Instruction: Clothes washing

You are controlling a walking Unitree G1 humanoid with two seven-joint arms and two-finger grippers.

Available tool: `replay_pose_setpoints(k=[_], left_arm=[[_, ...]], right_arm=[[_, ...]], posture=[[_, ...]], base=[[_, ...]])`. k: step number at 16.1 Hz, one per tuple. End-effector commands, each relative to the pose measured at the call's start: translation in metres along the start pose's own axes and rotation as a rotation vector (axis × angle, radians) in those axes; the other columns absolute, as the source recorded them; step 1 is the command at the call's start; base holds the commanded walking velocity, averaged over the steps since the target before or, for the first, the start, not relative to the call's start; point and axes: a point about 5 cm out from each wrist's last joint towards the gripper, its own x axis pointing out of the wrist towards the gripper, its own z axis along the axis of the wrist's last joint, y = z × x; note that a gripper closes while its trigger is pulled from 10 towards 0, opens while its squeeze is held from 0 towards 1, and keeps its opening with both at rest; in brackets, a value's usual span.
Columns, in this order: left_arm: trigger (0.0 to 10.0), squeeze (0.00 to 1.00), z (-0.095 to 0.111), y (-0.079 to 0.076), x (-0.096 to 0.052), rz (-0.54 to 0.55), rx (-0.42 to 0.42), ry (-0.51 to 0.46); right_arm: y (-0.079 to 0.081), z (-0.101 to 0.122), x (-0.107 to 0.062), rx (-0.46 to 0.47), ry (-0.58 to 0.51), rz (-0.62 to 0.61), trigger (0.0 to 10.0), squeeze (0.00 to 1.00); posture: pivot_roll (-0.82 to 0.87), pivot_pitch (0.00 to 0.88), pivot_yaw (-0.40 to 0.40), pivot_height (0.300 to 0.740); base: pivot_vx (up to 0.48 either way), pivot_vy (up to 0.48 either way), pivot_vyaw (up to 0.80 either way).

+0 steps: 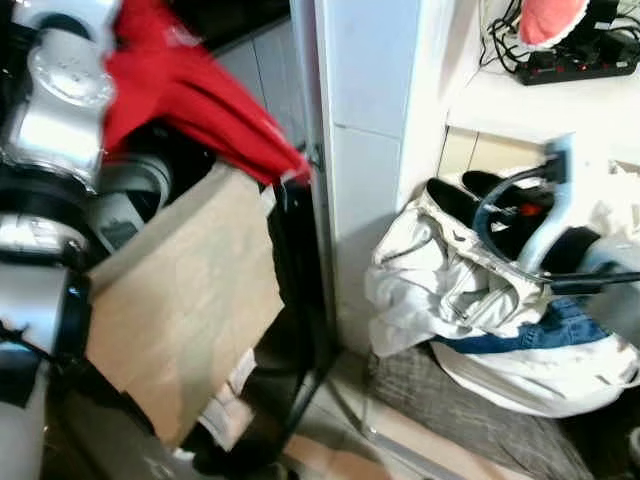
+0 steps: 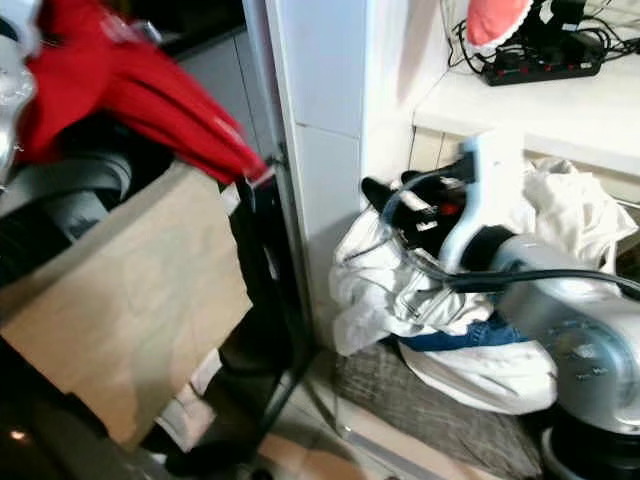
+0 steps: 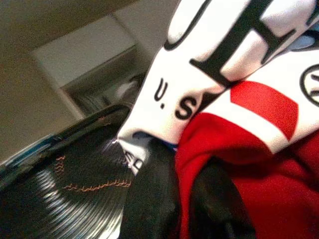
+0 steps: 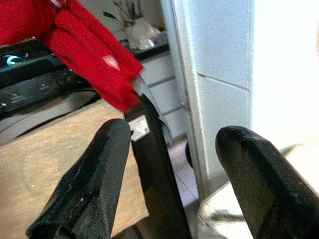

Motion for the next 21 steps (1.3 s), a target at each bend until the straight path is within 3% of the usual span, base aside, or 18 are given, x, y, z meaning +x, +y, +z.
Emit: replay_pose_setpoints(k=[1,2,3,4,5,7,8,9,10,12,16,21], left_arm=[[10.0,0.0,-0.027,-0.011,-0.005,-0.02,0.064,0.11],[10.0,0.0,-0.048,-0.021,-0.012,-0.053,0.135,0.18],[10.0,0.0,-0.06,-0.025,-0.015,-0.062,0.154,0.216],[10.0,0.0,-0.078,-0.033,-0.023,-0.085,0.162,0.291],[10.0,0.0,-0.086,-0.035,-0.027,-0.09,0.169,0.317],[10.0,0.0,-0.1,-0.035,-0.034,-0.082,0.216,0.368],[10.0,0.0,-0.102,-0.035,-0.034,-0.08,0.202,0.377],[10.0,1.0,-0.108,-0.034,-0.037,-0.09,0.138,0.421],[10.0,1.0,-0.113,-0.034,-0.038,-0.11,0.087,0.459],[10.0,1.0,-0.117,-0.034,-0.04,-0.125,0.074,0.493],[10.0,1.0,-0.118,-0.037,-0.041,-0.136,-0.088,0.529],[10.0,1.0,-0.122,-0.04,-0.044,-0.165,-0.129,0.544]], right_arm=[[0.011,0.005,0.003,-0.043,-0.034,0.024,10.0,0.0],[0.022,0.003,0.008,-0.06,-0.031,0.079,10.0,0.0],[0.033,0.002,0.012,-0.071,-0.026,0.145,10.0,0.0],[0.061,0.0,0.017,-0.113,-0.023,0.325,10.0,0.0],[0.071,0.001,0.017,-0.125,-0.021,0.406,10.0,0.0],[0.07,0.002,0.019,-0.148,-0.016,0.405,10.0,0.0],[0.07,0.002,0.019,-0.149,-0.016,0.402,10.0,0.0],[0.068,0.002,0.02,-0.155,-0.011,0.395,10.0,0.0],[0.067,0.002,0.021,-0.164,-0.007,0.39,10.0,0.0],[0.065,0.001,0.021,-0.167,-0.003,0.39,10.0,0.0],[0.061,0.001,0.023,-0.175,0.013,0.375,10.0,0.0],[0.058,-0.001,0.023,-0.173,0.026,0.359,10.0,0.0]], posture=[[-0.09,0.0,0.15,0.74],[-0.09,0.0,0.154,0.74],[-0.09,0.0,0.157,0.74],[-0.09,0.0,0.157,0.74],[-0.09,0.0,0.153,0.74],[-0.09,0.0,0.148,0.74],[-0.09,0.0,0.148,0.74],[-0.1,0.0,0.144,0.74],[-0.1,0.0,0.139,0.74],[-0.1,0.0,0.132,0.74],[-0.1,0.0,0.128,0.74],[-0.1,0.0,0.129,0.74]], base=[[0.0,0.0,0.0],[0.0,0.0,0.0],[0.0,0.0,0.0],[0.0,0.0,0.0],[0.0,0.0,0.0],[0.0,0.0,0.0],[0.0,0.0,0.0],[0.0,0.0,0.0],[0.0,0.0,0.0],[0.0,0.0,0.0],[0.0,0.0,0.0],[0.0,0.0,0.0]])
